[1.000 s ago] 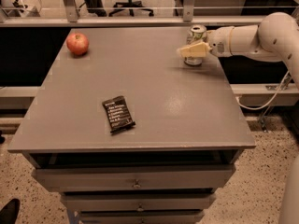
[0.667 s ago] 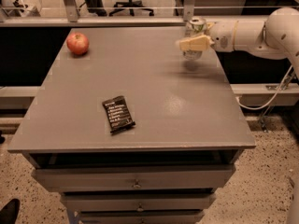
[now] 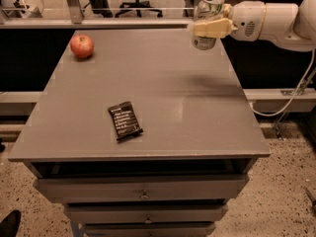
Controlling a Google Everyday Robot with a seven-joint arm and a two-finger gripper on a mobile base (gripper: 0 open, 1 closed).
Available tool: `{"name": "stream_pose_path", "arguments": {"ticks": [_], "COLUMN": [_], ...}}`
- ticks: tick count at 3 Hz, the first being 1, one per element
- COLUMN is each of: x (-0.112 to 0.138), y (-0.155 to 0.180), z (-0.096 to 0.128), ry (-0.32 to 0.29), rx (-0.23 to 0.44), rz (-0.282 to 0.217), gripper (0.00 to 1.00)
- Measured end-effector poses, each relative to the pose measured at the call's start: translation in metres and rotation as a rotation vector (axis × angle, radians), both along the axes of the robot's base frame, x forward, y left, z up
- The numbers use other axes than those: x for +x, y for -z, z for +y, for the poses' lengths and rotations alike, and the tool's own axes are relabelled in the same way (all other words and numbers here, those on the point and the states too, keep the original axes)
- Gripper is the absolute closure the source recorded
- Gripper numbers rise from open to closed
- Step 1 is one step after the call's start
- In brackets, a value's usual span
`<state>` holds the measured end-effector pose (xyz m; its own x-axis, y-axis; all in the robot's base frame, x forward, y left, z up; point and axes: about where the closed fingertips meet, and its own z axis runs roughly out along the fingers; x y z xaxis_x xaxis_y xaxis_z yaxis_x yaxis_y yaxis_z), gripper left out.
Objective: Pick 7up can
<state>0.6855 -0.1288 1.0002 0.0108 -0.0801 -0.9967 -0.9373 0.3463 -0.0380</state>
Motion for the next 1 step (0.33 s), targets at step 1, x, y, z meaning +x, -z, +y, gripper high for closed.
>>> {"name": "stream_pose_path", "arguments": {"ticks": [1], "x": [-0.0057], "y": [-0.0024], "z": [0.0049], "ry": [-0.028], "rx": [0.007], "rz": [0.003], "gripper": [1.00]}}
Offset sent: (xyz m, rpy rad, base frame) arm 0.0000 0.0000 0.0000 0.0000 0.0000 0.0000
